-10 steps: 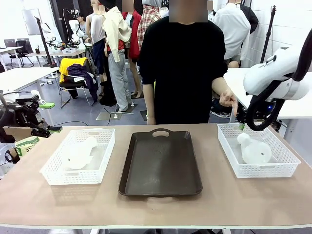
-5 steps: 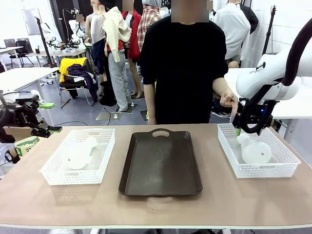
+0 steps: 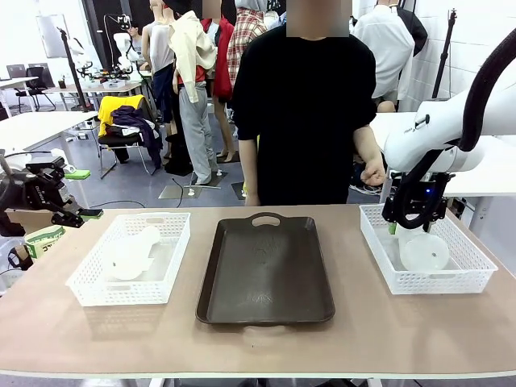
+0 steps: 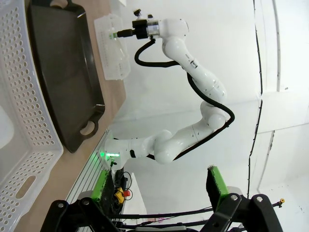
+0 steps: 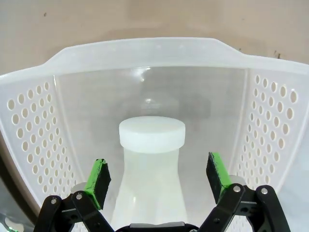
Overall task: Prepare the laboratory tools.
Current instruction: Pick up the Big flask that the person points to.
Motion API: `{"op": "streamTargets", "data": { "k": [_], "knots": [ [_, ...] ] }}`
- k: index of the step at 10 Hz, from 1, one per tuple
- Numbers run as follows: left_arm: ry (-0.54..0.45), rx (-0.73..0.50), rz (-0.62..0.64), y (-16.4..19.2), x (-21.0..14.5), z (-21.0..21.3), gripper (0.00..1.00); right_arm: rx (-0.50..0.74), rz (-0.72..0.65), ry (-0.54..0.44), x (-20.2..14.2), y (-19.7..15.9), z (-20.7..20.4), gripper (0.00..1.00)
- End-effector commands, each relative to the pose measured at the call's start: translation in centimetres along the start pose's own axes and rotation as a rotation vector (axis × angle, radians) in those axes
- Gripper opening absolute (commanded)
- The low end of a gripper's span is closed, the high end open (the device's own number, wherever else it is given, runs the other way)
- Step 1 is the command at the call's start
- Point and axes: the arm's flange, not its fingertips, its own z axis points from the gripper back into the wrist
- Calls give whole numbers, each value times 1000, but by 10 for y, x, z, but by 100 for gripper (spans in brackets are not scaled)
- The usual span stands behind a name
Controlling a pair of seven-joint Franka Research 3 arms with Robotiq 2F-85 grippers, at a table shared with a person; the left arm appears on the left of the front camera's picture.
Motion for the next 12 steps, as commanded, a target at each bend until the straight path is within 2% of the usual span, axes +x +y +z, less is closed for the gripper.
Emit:
{"op": "streamTargets", "data": {
  "k": [1, 2, 3, 4, 8, 9, 12],
  "knots": [
    [-6, 8, -5, -2, 1, 0, 100, -39, -16, 6, 2, 5, -1, 100],
    [-6, 8, -5, -2, 1, 0, 100, -36, -10, -4, 3, 6, -4, 100],
    [-6, 8, -5, -2, 1, 0, 100, -32, 3, -9, 2, 7, -6, 95],
    [-6, 8, -5, -2, 1, 0, 100, -38, -5, -10, 3, 9, -6, 81],
    [-6, 8, -5, -2, 1, 0, 100, -58, -15, -9, 10, 14, -13, 10],
    [-6, 8, -5, -2, 1, 0, 100, -60, -18, -12, 11, 14, -13, 0],
    [-6, 8, -5, -2, 1, 0, 100, -42, -40, -20, 9, 10, -12, 0]
  ]
}}
